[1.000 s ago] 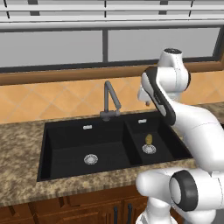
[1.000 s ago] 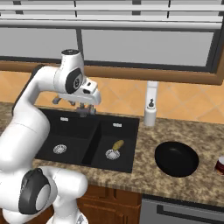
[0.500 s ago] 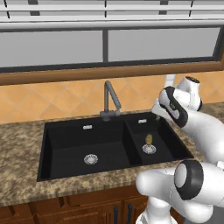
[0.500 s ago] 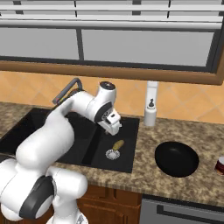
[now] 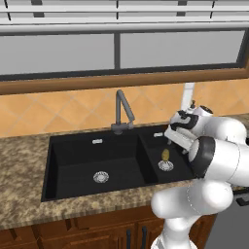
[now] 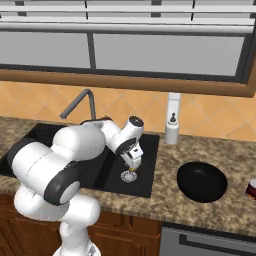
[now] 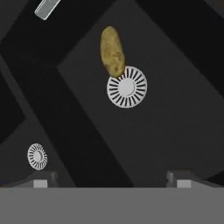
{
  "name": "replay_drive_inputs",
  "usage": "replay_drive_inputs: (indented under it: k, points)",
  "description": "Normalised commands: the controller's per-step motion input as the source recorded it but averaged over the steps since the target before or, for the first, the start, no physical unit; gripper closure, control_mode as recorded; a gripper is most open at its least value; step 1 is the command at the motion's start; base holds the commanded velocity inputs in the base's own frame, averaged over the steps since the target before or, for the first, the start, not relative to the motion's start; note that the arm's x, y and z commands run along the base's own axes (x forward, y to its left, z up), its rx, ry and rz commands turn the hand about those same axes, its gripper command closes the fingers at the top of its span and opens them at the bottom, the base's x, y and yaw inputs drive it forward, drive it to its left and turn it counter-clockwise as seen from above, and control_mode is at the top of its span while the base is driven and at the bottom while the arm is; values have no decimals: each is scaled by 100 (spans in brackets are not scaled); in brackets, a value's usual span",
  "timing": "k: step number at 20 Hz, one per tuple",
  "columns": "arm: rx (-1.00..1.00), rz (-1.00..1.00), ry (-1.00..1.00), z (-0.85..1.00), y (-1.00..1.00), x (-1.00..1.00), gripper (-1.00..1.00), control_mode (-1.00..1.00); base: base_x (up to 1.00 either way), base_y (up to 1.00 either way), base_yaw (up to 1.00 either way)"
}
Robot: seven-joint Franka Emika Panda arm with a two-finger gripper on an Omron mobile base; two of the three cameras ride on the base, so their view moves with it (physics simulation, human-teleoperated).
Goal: Pick the potato from the sink and place it in the bowl. Then pick the bowl and place it in the microwave. Then close the microwave door and press the start button.
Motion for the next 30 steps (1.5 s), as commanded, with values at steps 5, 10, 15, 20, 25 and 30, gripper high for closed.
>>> replay_drive_inputs:
  k: [5,10,15,20,25,30]
  points:
    - [0,-17,4,-67,0,56,-100,-100,0,0,0]
    - [1,-14,7,-53,-3,47,-100,-100,0,0,0]
    - [2,-9,2,-52,-10,48,-100,-100,0,0,0]
    - [5,-3,0,-44,-24,48,-100,-100,0,0,0]
    - [2,-2,0,-48,-21,45,-100,-100,0,0,0]
    - [0,-1,0,-29,0,56,-100,-100,0,0,0]
